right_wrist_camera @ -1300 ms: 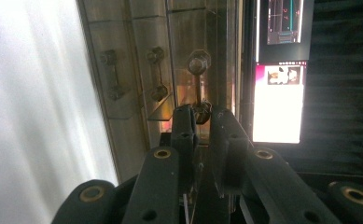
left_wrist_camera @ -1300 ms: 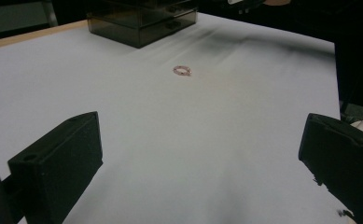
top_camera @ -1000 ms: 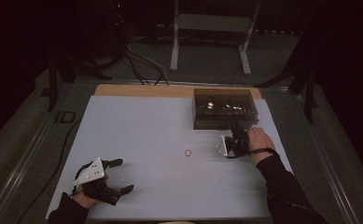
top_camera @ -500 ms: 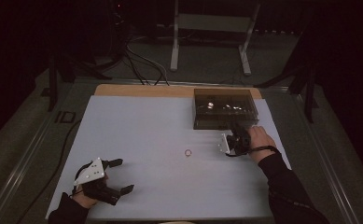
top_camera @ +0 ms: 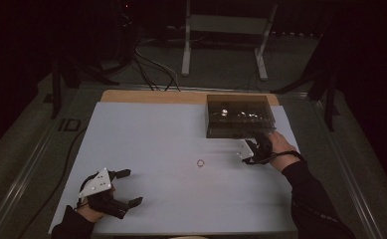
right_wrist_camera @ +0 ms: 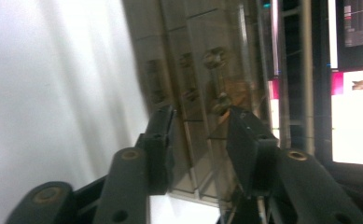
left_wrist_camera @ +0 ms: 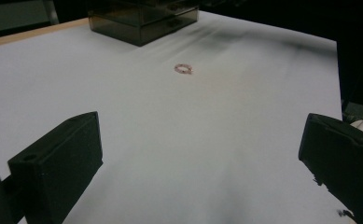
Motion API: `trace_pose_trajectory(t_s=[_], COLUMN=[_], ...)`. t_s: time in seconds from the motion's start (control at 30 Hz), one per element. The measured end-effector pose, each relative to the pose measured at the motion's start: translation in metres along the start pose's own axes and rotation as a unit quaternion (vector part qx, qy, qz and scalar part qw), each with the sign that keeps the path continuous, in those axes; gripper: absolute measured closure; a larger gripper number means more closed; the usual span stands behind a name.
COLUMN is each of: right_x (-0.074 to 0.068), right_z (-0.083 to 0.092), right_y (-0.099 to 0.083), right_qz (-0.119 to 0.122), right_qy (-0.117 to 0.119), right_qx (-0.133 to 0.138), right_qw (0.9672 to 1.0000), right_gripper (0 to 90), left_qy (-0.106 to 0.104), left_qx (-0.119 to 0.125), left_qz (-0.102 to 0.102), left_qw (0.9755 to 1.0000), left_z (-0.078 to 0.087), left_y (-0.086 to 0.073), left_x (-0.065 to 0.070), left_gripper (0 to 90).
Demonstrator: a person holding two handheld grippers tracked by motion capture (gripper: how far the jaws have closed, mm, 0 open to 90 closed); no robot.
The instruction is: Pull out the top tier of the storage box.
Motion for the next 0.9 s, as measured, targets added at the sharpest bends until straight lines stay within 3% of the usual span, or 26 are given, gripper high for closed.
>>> trace_pose_trajectory(t_s=[0.13,0.23,0.3,0.4,0.47,0.6,0.8,0.9], right_x=[0.003,0.007,0.011,0.014,0.015,0.019,0.024,0.026], right_z=[0.001,0.004,0.005,0.005,0.005,0.007,0.008,0.007], right_y=[-0.003,-0.004,-0.005,-0.008,-0.01,-0.012,-0.015,-0.018], right_qz=[-0.011,-0.029,-0.046,-0.062,-0.063,-0.076,-0.091,-0.078], right_qy=[0.014,0.021,0.026,0.058,0.068,0.09,0.1,0.108], right_qx=[0.002,0.003,0.001,-0.009,-0.016,-0.019,-0.016,-0.008], right_qw=[0.9998,0.9993,0.9986,0.9964,0.9956,0.9928,0.9907,0.991], right_gripper=[51.5,39.5,27.7,8.2,2.4,0.0,0.0,0.0], left_qy=[0.0,0.0,0.0,0.0,-0.001,-0.001,-0.001,0.0], left_qx=[-0.002,-0.003,-0.004,-0.001,-0.004,-0.001,-0.003,-0.002], left_qz=[0.001,0.0,0.001,0.001,0.001,0.001,0.001,0.001], left_qw=[1.0,1.0,1.0,1.0,1.0,1.0,1.0,1.0], left_z=[0.0,0.0,0.0,0.0,0.0,0.0,0.0,0.0], left_y=[0.0,-0.001,-0.001,0.0,-0.001,0.0,-0.001,0.0], left_x=[0.0,0.0,0.0,0.0,0.0,0.0,0.0,0.0], left_gripper=[1.1,1.1,1.1,1.1,1.1,1.1,1.1,1.1])
Point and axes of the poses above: each handheld gripper's, and its own axes: z roughly backward along the jaws, y roughly out of its top, x roughly to its right, the point moved 4 cm from there along -z, roughly forward along the jaws, and after that the axes turned 2 degrees about -y, right-handed, at the moved point
